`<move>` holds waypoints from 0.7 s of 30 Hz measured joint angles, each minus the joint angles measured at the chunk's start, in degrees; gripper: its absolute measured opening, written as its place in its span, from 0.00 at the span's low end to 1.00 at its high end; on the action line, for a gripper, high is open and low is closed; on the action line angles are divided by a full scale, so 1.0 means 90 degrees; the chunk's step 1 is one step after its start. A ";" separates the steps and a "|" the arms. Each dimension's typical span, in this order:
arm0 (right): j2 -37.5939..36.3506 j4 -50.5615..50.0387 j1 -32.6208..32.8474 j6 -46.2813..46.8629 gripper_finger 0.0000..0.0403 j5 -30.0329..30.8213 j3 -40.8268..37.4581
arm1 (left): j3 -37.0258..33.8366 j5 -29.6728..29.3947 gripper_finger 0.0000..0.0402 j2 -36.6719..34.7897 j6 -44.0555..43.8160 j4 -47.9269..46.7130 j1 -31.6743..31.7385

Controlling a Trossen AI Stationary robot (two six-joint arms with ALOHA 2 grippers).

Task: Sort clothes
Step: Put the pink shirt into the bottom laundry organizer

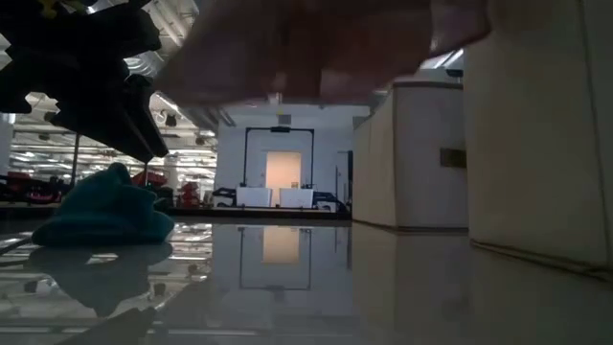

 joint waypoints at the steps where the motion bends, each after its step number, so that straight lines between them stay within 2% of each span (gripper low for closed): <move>1: -0.0081 0.0002 0.0100 0.0015 0.16 0.0031 0.0000 | 0.0000 0.0000 0.41 0.0000 0.0000 0.0001 0.0001; 5: -0.0438 0.0000 0.0600 0.0011 0.19 0.0245 -0.0001 | 0.0000 0.0000 0.41 0.0000 0.0000 0.0003 0.0001; 9: -0.0855 0.0000 0.1196 0.0040 0.18 0.0287 0.0000 | 0.0001 0.0000 0.41 0.0000 0.0000 0.0003 -0.0001; 21: -0.1750 -0.0047 0.3206 0.0791 0.17 0.0919 0.0003 | 0.0000 0.0000 0.41 0.0000 -0.0024 0.0003 0.0000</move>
